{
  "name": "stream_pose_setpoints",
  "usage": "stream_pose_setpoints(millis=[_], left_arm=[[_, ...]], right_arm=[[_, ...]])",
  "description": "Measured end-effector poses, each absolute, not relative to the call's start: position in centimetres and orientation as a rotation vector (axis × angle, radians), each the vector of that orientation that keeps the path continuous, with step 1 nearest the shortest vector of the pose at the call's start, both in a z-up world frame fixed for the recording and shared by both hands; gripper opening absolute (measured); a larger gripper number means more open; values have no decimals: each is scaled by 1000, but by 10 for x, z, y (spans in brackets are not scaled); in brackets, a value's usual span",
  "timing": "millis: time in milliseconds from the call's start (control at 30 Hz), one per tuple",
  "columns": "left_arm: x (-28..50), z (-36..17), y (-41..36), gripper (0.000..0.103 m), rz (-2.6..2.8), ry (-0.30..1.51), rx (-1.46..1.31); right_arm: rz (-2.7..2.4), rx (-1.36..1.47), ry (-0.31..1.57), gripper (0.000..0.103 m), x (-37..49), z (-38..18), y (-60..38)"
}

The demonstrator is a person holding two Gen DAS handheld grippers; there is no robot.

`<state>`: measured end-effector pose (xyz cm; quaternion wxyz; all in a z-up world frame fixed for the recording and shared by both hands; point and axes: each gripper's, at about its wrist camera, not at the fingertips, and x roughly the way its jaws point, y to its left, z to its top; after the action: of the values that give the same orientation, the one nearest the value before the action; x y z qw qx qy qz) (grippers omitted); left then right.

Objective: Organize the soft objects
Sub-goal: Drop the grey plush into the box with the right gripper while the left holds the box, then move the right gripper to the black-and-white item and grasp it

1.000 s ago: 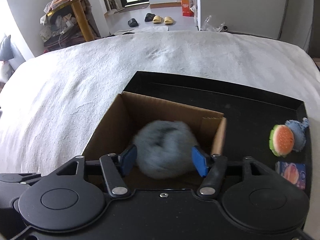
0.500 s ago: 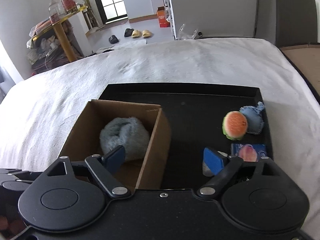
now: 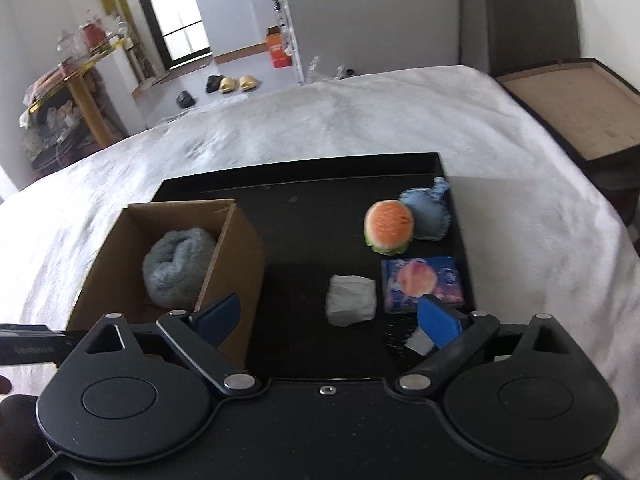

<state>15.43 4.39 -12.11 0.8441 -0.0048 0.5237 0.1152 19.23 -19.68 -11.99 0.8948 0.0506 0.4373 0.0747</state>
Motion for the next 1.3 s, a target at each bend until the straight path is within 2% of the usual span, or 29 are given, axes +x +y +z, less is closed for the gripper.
stream_pose_setpoints(millis=[967,1133,1300], left_arm=[[158,-122,0,68,315,1130,127],[164,-127,-2,68,338,1146,145],[169,-132,0,68,354,1161,165]], right_arm=[[-75,319,856,96,162,-174,-260],[-68,322,887,88,168,-194,-261],[-54,304,904,76,175,-208,-259]])
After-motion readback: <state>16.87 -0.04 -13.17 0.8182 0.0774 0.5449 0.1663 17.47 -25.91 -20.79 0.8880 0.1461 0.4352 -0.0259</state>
